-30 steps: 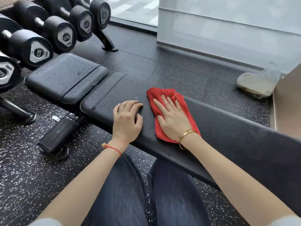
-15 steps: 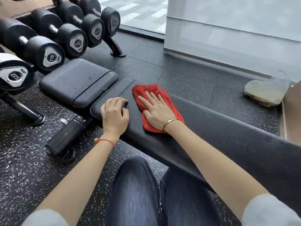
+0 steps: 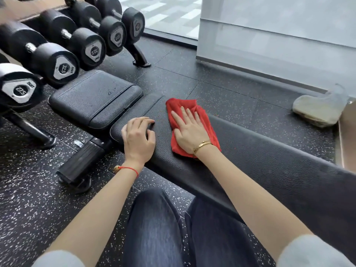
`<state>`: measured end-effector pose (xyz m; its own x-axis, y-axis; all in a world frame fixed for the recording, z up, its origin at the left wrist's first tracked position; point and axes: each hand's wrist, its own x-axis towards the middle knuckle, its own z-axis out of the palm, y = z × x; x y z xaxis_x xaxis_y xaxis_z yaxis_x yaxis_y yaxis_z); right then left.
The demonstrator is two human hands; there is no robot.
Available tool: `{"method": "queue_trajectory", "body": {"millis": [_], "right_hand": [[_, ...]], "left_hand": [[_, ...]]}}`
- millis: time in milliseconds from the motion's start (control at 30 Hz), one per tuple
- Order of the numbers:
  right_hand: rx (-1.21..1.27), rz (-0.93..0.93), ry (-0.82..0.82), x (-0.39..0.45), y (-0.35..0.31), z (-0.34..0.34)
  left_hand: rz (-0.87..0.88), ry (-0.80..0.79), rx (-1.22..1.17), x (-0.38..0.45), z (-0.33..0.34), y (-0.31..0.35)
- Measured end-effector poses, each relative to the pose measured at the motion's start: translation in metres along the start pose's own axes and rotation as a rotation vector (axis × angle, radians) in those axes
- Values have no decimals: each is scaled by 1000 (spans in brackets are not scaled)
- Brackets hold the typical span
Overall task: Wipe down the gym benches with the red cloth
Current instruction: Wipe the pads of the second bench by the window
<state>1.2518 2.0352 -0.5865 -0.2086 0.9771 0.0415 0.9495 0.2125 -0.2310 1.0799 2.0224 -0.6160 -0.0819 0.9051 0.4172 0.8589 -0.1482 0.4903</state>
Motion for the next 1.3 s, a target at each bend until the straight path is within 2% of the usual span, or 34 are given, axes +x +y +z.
{"method": "queue_trajectory", "body": {"millis": [167,233,300,433,533,667,733,900,1000,1100,1200,1300], "right_hand": [[22,-217,18,-75,-1,7],[13,-168,19,-87,18,3],[-4,-42,19,-75,35,-3],[-18,150,25,-25,28,-11],[-6,101,15,-22,7,-6],[5,-57,30,-76,3,-1],[8,-62,50,-106,17,1],[-26,258,82,-108,69,-14],[-46,345,81,-82,67,-19],[-32,278,72,-93,57,-18],[-8,148,92,-142,49,-13],[-15,158,100,-190,61,-13]], "left_hand": [[5,-9,-9,0,0,-2],[13,-7,-13,0,0,-3],[15,-3,-21,-1,0,-3],[9,0,-31,-2,1,-2],[10,-2,-25,-2,0,-1],[16,-5,-26,-3,-1,1],[27,-6,-12,-3,-2,1],[47,-46,77,-3,-4,5],[56,-80,162,-5,-7,13],[84,-100,121,-12,-5,36],[138,-136,41,-25,5,73],[183,-188,4,-43,19,106]]}}
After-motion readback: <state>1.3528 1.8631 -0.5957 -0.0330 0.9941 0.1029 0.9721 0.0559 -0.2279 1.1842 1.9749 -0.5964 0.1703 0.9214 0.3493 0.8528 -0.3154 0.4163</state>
